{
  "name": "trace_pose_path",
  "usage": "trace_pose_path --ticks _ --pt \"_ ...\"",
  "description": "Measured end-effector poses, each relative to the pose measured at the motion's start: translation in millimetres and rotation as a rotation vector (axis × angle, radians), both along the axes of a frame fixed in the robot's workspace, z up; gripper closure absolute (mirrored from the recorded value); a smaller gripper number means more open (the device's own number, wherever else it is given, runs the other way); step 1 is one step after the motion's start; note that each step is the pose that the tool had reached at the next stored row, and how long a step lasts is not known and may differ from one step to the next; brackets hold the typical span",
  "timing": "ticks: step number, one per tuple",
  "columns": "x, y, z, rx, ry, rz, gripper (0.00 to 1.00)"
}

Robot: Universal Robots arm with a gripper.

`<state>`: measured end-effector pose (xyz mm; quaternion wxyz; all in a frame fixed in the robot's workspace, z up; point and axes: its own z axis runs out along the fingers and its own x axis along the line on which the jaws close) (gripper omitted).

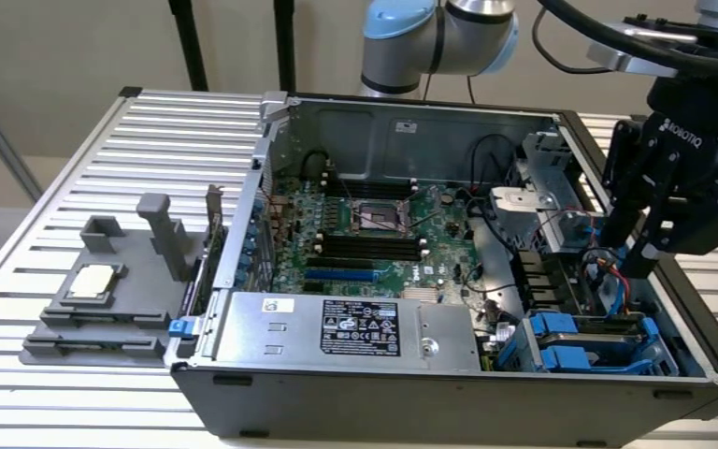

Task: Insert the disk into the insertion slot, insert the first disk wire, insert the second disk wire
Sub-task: 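Insert the second disk wire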

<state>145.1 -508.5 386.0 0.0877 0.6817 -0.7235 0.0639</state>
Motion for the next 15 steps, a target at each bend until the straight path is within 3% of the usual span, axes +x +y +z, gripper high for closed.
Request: trace_pose_path --ticks 5,7,8,11,15 --pt "0.4 8.0 0.0 -0.0080 0.0000 0.000 0.53" --pt "1.6 8.3 -0.2 -0.0145 0.0000 0.000 0.56" --pt "2.3 8.3 -0.3 -0.0180 0.0000 0.000 0.63" --pt "3.9 8.3 -1.1 -0.0269 0.0000 0.000 0.63" --pt "4.8 8.2 -1.7 -0.0340 0.0000 0.000 0.65"
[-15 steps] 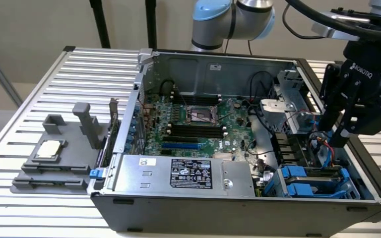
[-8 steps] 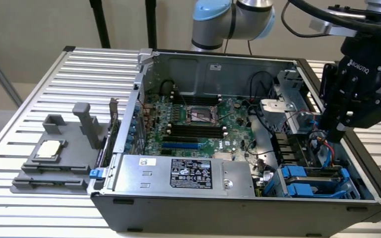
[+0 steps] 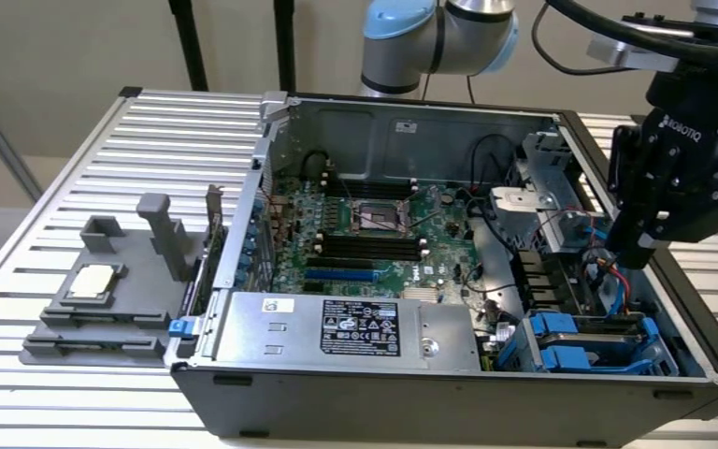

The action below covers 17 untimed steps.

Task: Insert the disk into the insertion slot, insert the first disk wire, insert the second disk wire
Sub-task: 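Insert the second disk wire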

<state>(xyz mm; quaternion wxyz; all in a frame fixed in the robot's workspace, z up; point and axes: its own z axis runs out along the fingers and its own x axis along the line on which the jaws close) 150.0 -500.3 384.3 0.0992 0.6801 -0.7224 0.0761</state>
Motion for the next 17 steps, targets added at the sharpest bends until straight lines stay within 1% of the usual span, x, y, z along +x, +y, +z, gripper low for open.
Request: trace_pose_path --ticks 1,2,4,9,11,12,17 --pt "0.1 0.0 0.0 -0.0016 0.0000 0.000 0.65" --pt "0.2 0.0 -0.1 -0.0030 0.0000 0.000 0.73" --pt "0.2 -0.1 0.0 -0.0057 0.0000 0.000 0.73" --pt "0.2 0.0 0.5 -0.0099 0.0001 0.000 0.73" --pt "0.2 0.0 0.7 -0.0125 0.0000 0.000 0.71" --pt "0.2 0.0 0.8 -0.0147 0.0000 0.000 0.64" --pt "0.2 1.2 1.2 -0.0292 0.0000 0.000 0.64"
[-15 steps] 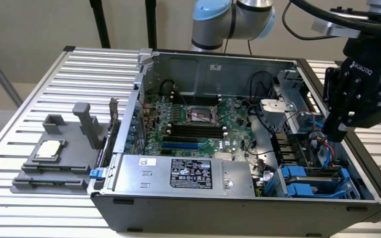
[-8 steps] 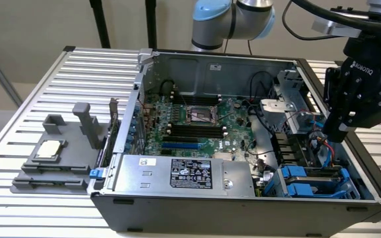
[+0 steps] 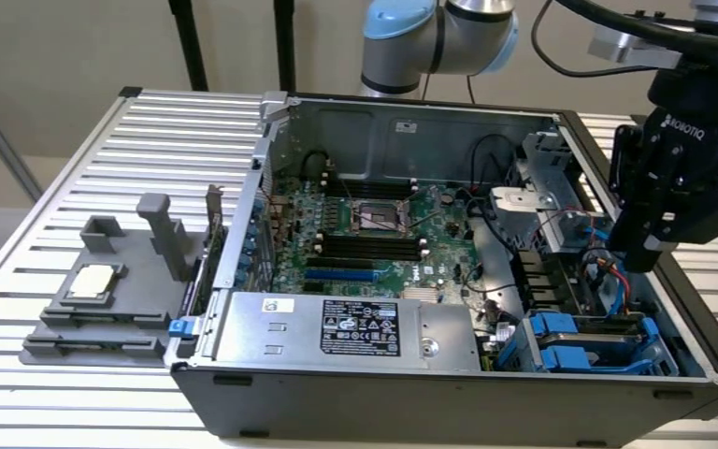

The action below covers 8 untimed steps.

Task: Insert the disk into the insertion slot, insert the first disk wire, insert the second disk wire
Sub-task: 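Insert the second disk wire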

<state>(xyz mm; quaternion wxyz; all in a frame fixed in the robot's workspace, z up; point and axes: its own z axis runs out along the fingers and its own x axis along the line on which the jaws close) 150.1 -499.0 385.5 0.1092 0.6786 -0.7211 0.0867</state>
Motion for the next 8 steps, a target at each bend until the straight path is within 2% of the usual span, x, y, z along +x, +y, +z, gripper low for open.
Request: trace_pose_path --ticks 3,4,8 --pt "0.0 0.5 0.1 -0.0081 0.0000 0.000 0.67" --pt "0.0 0.7 0.0 -0.0108 0.0000 0.000 0.74" --pt "-0.4 0.9 0.3 -0.0206 0.0000 0.000 0.74"
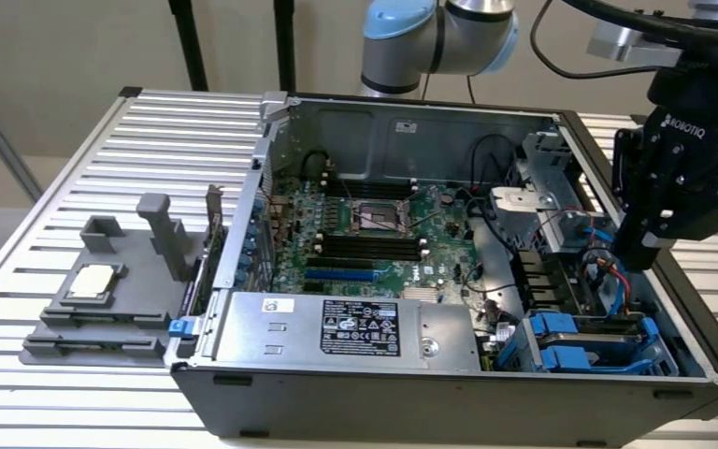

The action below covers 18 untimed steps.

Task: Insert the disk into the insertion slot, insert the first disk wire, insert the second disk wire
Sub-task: 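Insert the second disk wire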

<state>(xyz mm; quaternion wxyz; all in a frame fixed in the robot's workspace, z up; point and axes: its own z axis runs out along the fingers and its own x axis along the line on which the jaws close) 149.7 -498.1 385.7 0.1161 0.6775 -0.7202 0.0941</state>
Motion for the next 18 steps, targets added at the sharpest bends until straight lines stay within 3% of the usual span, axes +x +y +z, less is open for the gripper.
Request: trace_pose_path --ticks 4,9,14,18 --pt "-0.5 0.0 0.1 -0.0072 0.0001 0.000 0.83" --pt "-1.4 -2.3 -0.5 -0.0072 0.0000 0.000 0.83" --pt "-5.7 -15.4 -2.3 0.0147 -0.0013 0.001 0.83" --pt "-10.3 -23.9 -5.8 0.0389 -0.0032 0.001 0.83"
